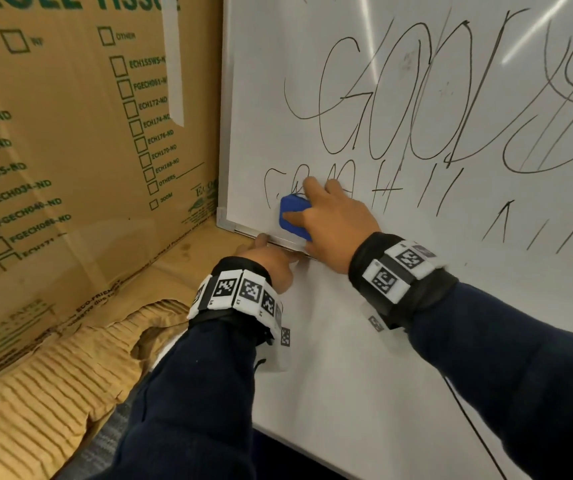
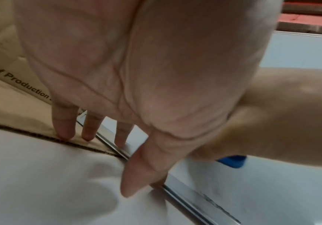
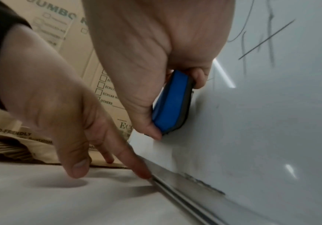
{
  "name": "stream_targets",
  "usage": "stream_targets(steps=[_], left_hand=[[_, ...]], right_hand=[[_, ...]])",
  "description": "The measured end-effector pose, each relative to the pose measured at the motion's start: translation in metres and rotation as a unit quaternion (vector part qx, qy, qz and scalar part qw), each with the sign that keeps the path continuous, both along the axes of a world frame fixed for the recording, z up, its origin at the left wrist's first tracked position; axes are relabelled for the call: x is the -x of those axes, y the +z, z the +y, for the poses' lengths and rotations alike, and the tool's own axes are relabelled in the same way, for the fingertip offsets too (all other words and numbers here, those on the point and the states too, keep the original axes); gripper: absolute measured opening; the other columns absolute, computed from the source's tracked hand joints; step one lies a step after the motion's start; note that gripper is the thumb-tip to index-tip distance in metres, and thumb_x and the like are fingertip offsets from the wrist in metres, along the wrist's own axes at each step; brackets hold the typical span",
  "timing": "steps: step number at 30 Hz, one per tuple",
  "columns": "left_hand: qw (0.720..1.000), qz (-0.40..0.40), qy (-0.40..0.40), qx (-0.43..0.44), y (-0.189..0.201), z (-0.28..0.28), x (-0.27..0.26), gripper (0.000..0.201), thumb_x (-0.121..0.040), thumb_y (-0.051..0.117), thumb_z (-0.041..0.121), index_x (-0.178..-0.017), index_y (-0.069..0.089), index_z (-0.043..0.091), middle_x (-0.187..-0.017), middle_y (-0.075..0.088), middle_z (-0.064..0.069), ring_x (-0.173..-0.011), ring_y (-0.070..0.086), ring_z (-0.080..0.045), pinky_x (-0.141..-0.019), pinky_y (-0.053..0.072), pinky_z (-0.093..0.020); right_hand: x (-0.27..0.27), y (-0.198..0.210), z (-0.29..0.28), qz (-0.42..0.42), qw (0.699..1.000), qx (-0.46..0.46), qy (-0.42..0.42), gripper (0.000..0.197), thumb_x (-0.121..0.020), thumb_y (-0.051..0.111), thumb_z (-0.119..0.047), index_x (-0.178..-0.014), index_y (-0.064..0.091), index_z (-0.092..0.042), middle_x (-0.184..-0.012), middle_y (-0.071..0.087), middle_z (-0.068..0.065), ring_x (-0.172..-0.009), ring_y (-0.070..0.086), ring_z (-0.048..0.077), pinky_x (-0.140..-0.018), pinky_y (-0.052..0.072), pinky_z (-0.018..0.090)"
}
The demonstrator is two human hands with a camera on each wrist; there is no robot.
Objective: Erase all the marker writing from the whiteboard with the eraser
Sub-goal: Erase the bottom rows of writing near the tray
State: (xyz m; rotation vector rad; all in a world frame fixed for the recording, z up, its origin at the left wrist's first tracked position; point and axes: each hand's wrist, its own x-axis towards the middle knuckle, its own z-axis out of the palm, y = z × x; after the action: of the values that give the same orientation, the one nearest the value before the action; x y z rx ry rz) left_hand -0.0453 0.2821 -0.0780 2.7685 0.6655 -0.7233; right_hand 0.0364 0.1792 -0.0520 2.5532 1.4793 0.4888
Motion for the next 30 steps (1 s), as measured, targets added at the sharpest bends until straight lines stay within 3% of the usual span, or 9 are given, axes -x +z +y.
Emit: stream_targets(steps=[3, 7, 10, 18, 22, 26, 30], left_hand=[[0.999, -0.032, 0.014, 0.020, -0.003, 0.003, 0.003, 0.072, -0.094, 0.044, 0.019, -0.150, 0.016, 0.055, -0.162, 0.000, -0.002, -0.143, 0.018, -0.039, -0.111, 0.037, -0.050], [0.998, -0.056, -0.002, 0.028, -0.007, 0.006, -0.002, 0.074, -0.090, 0.045, 0.015, -0.152, 0.019, 0.046, -0.161, 0.008, -0.003, -0.135, 0.035, -0.038, -0.101, 0.047, -0.044], [0.997, -0.067, -0.008, 0.026, -0.008, 0.008, -0.003, 0.072, -0.091, 0.044, 0.013, -0.153, 0.021, 0.042, -0.163, 0.005, -0.003, -0.136, 0.036, -0.037, -0.103, 0.047, -0.043], [0.999, -0.017, -0.030, 0.004, -0.008, 0.010, -0.010, 0.078, -0.091, 0.045, 0.011, -0.155, 0.013, 0.043, -0.163, -0.001, -0.005, -0.141, 0.029, -0.041, -0.107, 0.042, -0.050], [0.999, -0.039, -0.018, 0.010, -0.012, 0.014, -0.011, 0.077, -0.090, 0.046, 0.009, -0.154, 0.017, 0.041, -0.162, 0.005, -0.003, -0.139, 0.032, -0.040, -0.106, 0.044, -0.048], [0.999, -0.049, -0.020, 0.009, -0.013, 0.017, -0.010, 0.077, -0.089, 0.046, 0.007, -0.156, 0.017, 0.033, -0.162, 0.008, -0.006, -0.136, 0.035, -0.041, -0.104, 0.046, -0.048], [0.998, -0.053, -0.021, 0.008, -0.013, 0.016, -0.010, 0.074, -0.090, 0.045, 0.010, -0.155, 0.019, 0.032, -0.161, 0.012, -0.007, -0.135, 0.037, -0.041, -0.104, 0.045, -0.049]], right_hand=[[-0.001, 0.005, -0.028, -0.002, 1.000, -0.015, -0.015, 0.044, -0.081, 0.071, -0.021, -0.123, 0.062, -0.030, -0.116, 0.038, 0.006, -0.101, 0.044, 0.031, -0.061, 0.048, 0.037], [-0.004, 0.010, -0.051, -0.013, 0.999, -0.042, -0.029, 0.039, -0.076, 0.075, -0.020, -0.114, 0.067, -0.026, -0.102, 0.036, 0.004, -0.093, 0.043, 0.030, -0.057, 0.048, 0.037], [-0.002, 0.012, -0.041, -0.023, 0.999, -0.033, -0.028, 0.040, -0.077, 0.075, -0.021, -0.115, 0.067, -0.026, -0.107, 0.040, 0.006, -0.096, 0.044, 0.030, -0.057, 0.044, 0.034], [0.002, 0.007, 0.014, -0.018, 1.000, 0.012, 0.005, 0.045, -0.082, 0.072, -0.021, -0.125, 0.062, -0.030, -0.127, 0.037, 0.006, -0.111, 0.042, 0.030, -0.064, 0.047, 0.036], [0.001, 0.000, -0.009, -0.008, 1.000, 0.010, -0.007, 0.045, -0.080, 0.073, -0.023, -0.124, 0.063, -0.029, -0.119, 0.038, 0.005, -0.106, 0.043, 0.030, -0.065, 0.053, 0.038], [-0.001, -0.004, -0.041, -0.002, 1.000, -0.007, -0.020, 0.045, -0.079, 0.075, -0.022, -0.123, 0.064, -0.028, -0.108, 0.040, 0.004, -0.098, 0.044, 0.027, -0.060, 0.050, 0.036], [0.002, -0.001, -0.026, -0.016, 1.000, -0.004, -0.016, 0.042, -0.078, 0.075, -0.023, -0.120, 0.066, -0.027, -0.109, 0.041, 0.005, -0.098, 0.045, 0.028, -0.058, 0.049, 0.036]])
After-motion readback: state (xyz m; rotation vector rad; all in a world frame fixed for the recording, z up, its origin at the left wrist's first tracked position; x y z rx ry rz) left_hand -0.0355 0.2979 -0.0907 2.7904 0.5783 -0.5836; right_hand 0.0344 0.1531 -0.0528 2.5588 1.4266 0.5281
